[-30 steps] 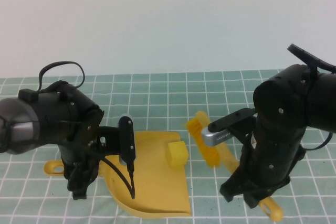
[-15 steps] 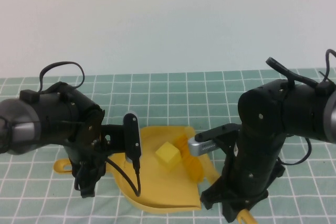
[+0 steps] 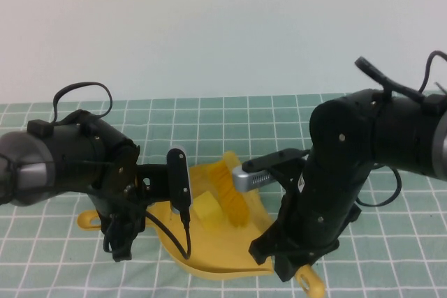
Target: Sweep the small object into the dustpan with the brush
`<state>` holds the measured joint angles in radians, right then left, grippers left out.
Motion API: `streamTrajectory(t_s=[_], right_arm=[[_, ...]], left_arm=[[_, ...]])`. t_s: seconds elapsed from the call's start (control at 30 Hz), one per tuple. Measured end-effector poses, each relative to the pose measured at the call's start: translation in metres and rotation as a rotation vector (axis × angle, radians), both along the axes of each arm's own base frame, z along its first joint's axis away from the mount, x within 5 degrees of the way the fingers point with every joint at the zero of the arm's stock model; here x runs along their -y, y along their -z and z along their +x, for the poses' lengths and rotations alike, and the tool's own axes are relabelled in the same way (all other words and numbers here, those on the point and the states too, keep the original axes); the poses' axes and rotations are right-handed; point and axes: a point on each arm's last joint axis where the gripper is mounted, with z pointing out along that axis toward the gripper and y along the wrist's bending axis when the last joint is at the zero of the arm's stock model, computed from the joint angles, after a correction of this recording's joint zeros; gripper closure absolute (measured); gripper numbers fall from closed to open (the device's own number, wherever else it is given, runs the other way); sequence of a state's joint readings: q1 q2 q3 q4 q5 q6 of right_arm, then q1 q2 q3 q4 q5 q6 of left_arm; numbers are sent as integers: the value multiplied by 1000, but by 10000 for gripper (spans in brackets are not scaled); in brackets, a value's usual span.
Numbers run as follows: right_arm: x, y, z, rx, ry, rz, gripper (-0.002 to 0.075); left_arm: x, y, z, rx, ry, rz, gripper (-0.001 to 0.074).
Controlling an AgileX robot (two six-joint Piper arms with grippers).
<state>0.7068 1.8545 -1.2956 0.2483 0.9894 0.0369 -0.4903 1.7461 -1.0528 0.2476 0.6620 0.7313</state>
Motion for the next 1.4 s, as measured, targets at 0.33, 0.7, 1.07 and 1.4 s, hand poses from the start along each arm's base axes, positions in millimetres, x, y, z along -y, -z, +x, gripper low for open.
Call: streamTrajectory(t_s=[0.33,0.7,1.07,1.4], right_arm=[[20,-35,6,197,64,-94,557],[50,-14,16,188,268,-71,557],[66,39,12,-6,335,74,557],[66,61,11,-79,278,32,335]], left_arm=[[-7,-5,-7,-45,-19,61,314],[-22,-66,-19,173,-207,-27,655],[-33,-140,-43,438,-531,-465,735],[-48,-189,-75,581,-578,-706,735]])
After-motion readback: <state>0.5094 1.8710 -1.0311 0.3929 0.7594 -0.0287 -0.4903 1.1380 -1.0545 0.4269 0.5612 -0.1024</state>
